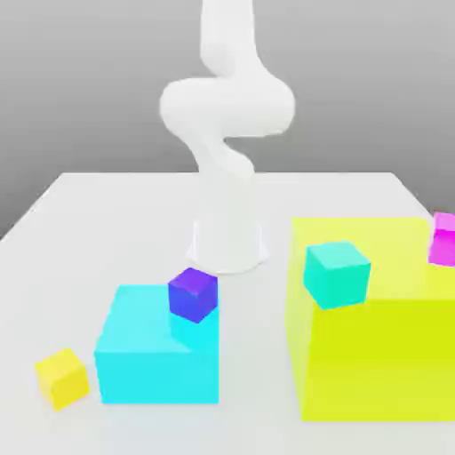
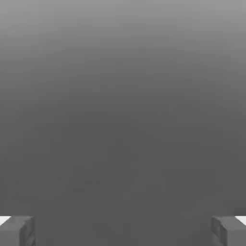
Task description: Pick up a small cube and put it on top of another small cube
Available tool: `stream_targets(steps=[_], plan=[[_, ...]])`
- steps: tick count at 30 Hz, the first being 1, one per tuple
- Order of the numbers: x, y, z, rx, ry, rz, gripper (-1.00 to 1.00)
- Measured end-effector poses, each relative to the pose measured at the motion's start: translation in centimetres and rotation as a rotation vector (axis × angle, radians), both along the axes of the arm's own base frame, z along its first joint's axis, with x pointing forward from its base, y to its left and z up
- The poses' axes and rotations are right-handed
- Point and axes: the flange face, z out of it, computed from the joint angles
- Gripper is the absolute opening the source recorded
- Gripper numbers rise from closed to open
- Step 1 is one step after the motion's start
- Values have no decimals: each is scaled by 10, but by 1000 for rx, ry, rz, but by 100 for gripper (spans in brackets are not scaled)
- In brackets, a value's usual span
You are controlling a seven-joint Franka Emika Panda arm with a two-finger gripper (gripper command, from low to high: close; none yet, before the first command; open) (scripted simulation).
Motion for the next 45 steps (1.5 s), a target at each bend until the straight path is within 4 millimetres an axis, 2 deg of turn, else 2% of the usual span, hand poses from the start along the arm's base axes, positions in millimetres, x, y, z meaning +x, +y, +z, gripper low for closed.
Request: stream_targets(steps=[3,6,9,12,16,20,24,29,30,37,42,44,45], plan=[[35,-29,-54,46,90,-72,0],[60,-59,-109,88,175,-147,0],[75,-88,-166,127,258,-226,0],[81,-118,-225,164,340,-309,0],[75,-155,-305,208,448,-426,0],[49,-197,-382,249,553,-566,0],[17,-218,-455,273,662,-676,0],[8,-224,-520,276,687,-704,0],[7,-223,-531,277,688,-705,-100],[7,-223,-533,277,688,-706,-100],[7,-224,-481,277,689,-705,-100],[6,-236,-476,263,708,-672,-100],[15,-232,-469,249,719,-615,-100]])
